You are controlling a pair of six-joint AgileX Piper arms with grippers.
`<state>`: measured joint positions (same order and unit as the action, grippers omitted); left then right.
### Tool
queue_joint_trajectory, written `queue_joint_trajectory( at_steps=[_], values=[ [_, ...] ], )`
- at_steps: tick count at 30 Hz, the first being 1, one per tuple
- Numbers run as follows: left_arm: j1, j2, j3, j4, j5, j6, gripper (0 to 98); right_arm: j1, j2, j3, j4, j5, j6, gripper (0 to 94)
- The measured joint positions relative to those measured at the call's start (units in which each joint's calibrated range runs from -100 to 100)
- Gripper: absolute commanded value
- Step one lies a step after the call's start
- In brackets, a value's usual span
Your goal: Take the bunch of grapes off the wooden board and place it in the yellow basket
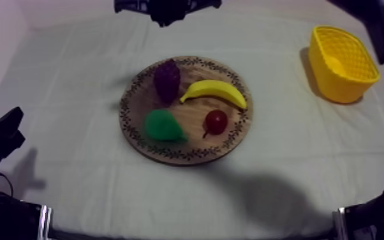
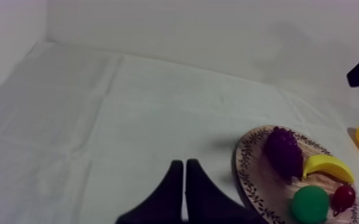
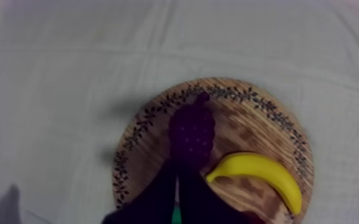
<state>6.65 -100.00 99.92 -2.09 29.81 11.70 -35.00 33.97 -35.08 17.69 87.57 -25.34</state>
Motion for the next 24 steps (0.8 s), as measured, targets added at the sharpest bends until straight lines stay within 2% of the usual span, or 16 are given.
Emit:
queue_joint_trajectory(
  at_steps=[5,10,18,21,24],
  values=[
    [0.0,0.0,0.0,0.0,0.0,0.0,0.1,0.59,3.47,-2.47,-0.81,1.55,0.47,10.6],
    [0.0,0.0,0.0,0.0,0.0,0.0,0.1,1.23,4.78,-3.27,-2.43,1.61,2.17,17.0],
    [0.0,0.0,0.0,0.0,0.0,0.0,0.1,2.52,4.6,-2.64,-6.36,0.5,2.17,54.2],
    [0.0,0.0,0.0,0.0,0.0,0.0,0.1,2.55,4.4,-2.26,-6.77,-1.16,1.72,64.1],
    [0.0,0.0,0.0,0.0,0.0,0.0,0.1,2.52,4.33,-1.86,-7.05,-2.35,1.59,69.2]
  ],
)
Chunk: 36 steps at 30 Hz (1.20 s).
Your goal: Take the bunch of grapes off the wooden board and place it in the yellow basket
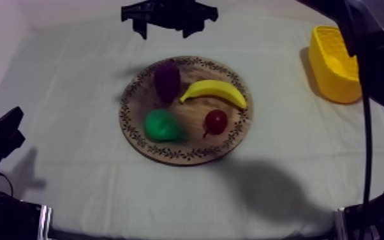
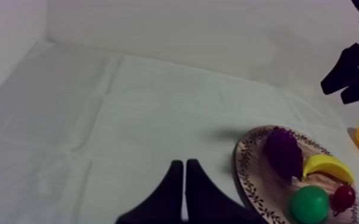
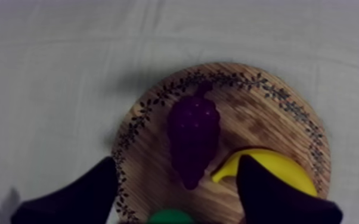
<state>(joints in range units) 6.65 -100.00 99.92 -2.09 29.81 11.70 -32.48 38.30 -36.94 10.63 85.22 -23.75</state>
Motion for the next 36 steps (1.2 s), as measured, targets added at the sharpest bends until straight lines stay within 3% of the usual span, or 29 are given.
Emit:
queue_joint_trajectory(
  at_steps=[28,36],
  values=[
    [0.0,0.0,0.0,0.0,0.0,0.0,0.1,1.23,14.58,3.53,1.05,-17.0,2.07,66.1],
    [0.0,0.0,0.0,0.0,0.0,0.0,0.1,1.43,19.48,1.91,0.47,-20.27,2.37,56.9]
  ],
)
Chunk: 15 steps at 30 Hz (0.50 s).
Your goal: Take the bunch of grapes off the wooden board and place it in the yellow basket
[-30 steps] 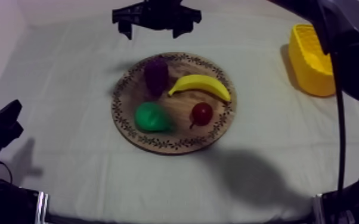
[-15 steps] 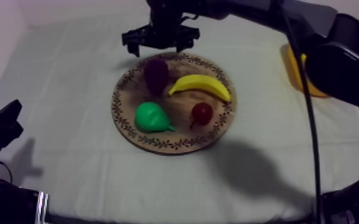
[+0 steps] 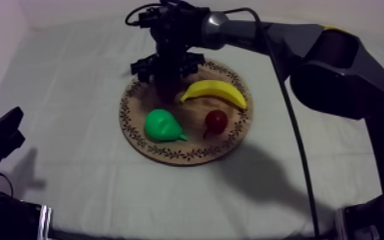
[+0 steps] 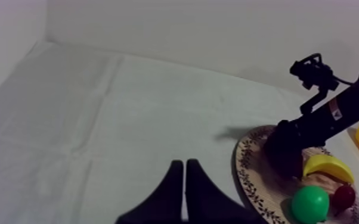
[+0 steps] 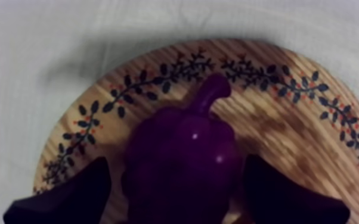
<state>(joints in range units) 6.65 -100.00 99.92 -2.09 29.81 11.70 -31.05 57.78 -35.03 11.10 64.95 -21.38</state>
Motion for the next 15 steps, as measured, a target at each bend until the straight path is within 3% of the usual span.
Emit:
queue_joint_trajectory(
  at_steps=[8,15],
  values=[
    [0.0,0.0,0.0,0.0,0.0,0.0,0.1,0.63,1.59,-1.22,-0.19,-1.75,0.19,35.1],
    [0.0,0.0,0.0,0.0,0.0,0.0,0.1,0.76,-1.42,1.6,0.06,-1.76,0.02,30.1]
  ],
)
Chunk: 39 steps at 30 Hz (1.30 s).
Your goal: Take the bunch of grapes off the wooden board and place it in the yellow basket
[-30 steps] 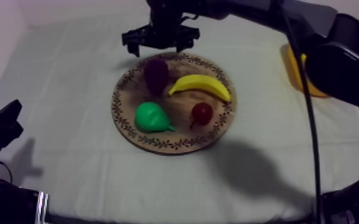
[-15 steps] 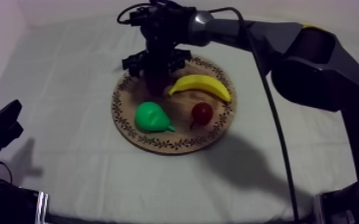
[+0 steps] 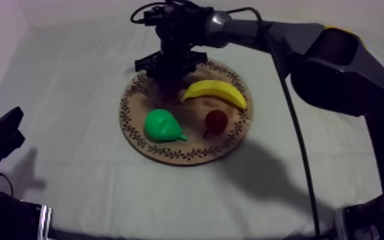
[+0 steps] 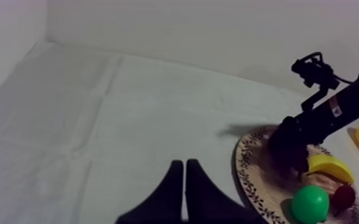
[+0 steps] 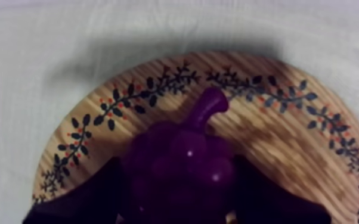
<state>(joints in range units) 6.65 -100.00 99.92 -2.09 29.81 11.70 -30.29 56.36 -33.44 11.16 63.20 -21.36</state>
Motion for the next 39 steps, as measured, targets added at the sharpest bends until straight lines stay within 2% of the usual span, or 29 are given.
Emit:
queue_joint_trajectory(
  at_steps=[7,14,21,31,39],
  values=[
    [0.0,0.0,0.0,0.0,0.0,0.0,0.1,0.54,-8.54,6.96,0.46,0.01,0.74,29.2],
    [0.0,0.0,0.0,0.0,0.0,0.0,0.1,2.1,-20.31,15.18,0.26,1.67,3.45,27.7],
    [0.0,0.0,0.0,0.0,0.0,0.0,0.1,4.86,-33.06,24.24,1.79,-0.23,5.94,27.5],
    [0.0,0.0,0.0,0.0,0.0,0.0,0.1,13.05,-49.57,37.74,3.66,-6.03,11.92,26.9],
    [0.0,0.0,0.0,0.0,0.0,0.0,0.1,20.31,-57.5,45.64,5.27,-11.18,16.15,26.3]
  ],
)
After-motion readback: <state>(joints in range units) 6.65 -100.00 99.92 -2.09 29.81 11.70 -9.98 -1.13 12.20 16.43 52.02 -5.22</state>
